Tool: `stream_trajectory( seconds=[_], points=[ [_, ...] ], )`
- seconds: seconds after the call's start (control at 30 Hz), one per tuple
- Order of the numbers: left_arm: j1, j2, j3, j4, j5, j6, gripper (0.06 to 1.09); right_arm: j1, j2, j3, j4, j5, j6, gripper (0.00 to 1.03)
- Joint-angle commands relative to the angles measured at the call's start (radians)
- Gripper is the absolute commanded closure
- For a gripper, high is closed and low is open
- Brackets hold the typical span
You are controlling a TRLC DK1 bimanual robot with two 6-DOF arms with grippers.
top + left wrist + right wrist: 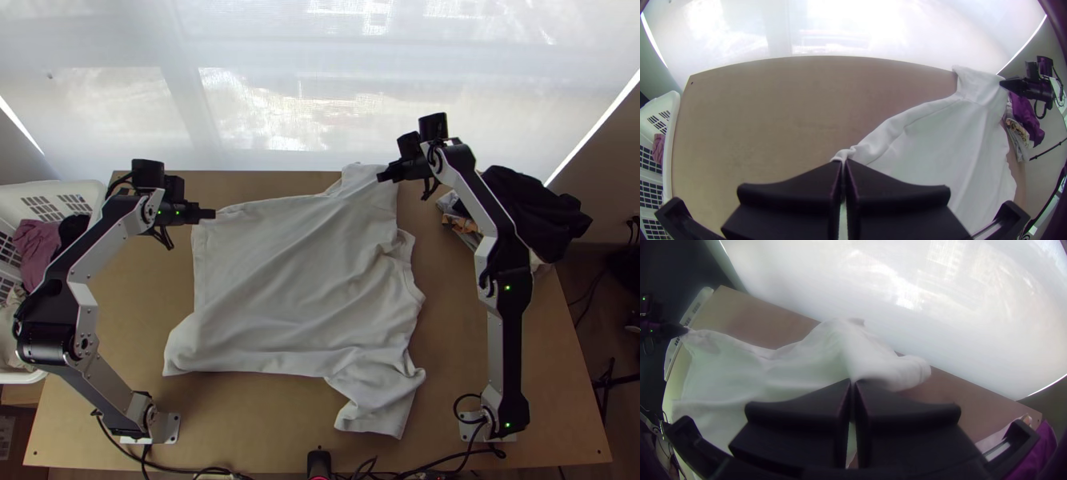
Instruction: Fold the t-shirt
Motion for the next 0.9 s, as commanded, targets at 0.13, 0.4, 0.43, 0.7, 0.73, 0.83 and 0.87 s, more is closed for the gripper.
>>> stream_trajectory(
  seconds=[0.13, 0.4, 0.43, 0.7, 0.73, 0.83, 0.87],
  points=[
    [0.038, -0.056, -0.041, -0.002, 0.023, 0.001, 1.05, 0.037, -0.164, -0.156, -0.038, 0.000, 0.008, 1.00],
    [0.040, -0.069, -0.049, -0.002, 0.033, 0.001, 1.05, 0.094, -0.322, -0.486, -0.037, 0.000, 0.008, 1.00],
    [0.037, -0.069, -0.049, -0.002, 0.033, 0.001, 1.05, 0.098, -0.339, -0.530, -0.032, -0.002, 0.006, 1.00],
    [0.026, -0.067, -0.043, -0.002, 0.037, -0.002, 1.05, 0.175, -0.439, -0.838, -0.006, -0.054, -0.004, 1.00],
    [0.026, -0.067, -0.043, -0.002, 0.039, -0.002, 1.05, 0.184, -0.440, -0.864, -0.006, -0.056, -0.004, 1.00],
    [0.020, -0.067, -0.040, -0.002, 0.037, -0.002, 1.05, 0.187, -0.439, -0.912, 0.003, -0.060, -0.010, 1.00],
    [0.017, -0.067, -0.038, -0.002, 0.039, -0.003, 1.05, 0.183, -0.434, -0.914, 0.003, -0.060, -0.010, 0.95]
  ],
)
